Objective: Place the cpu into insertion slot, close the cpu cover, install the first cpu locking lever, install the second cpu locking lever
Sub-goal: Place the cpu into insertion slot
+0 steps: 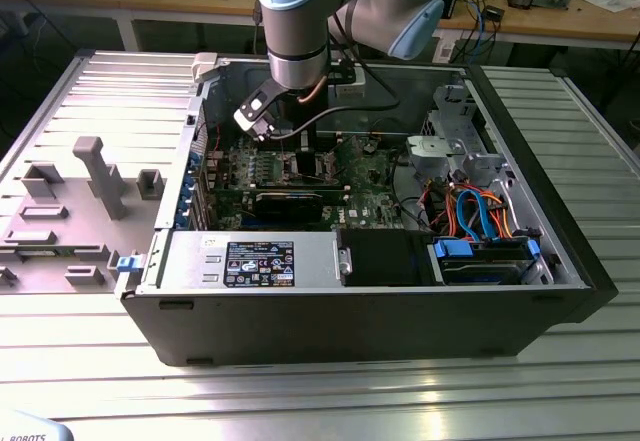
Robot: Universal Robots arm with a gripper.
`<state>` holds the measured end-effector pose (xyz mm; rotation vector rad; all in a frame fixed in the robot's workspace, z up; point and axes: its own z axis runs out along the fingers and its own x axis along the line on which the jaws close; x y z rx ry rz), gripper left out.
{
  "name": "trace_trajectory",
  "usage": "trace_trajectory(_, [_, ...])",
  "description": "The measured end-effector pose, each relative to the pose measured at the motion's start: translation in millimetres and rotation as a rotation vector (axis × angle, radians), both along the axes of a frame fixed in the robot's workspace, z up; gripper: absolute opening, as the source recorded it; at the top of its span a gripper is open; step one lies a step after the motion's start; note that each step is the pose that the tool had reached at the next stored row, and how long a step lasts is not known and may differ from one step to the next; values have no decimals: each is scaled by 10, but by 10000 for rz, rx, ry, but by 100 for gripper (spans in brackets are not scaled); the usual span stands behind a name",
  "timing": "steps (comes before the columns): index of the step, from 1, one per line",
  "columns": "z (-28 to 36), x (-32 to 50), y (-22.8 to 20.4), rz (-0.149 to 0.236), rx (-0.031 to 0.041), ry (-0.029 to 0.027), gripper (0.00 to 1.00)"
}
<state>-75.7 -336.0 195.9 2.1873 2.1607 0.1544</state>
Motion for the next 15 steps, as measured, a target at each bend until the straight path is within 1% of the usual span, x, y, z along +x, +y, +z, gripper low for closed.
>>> trace_trajectory(6, [0,0,1,0,-4,-2,62])
trace_trajectory(7, [0,1,2,-1,-23,-3,62])
trace_trajectory(8, [2,0,2,-2,-65,-2,62])
trace_trajectory(9, [8,1,1,0,-91,-2,62])
trace_trajectory(10, [24,1,0,1,-119,1,62])
trace_trajectory(11, [40,1,0,2,-128,0,62])
trace_trajectory(15, [111,0,0,0,-139,0,62])
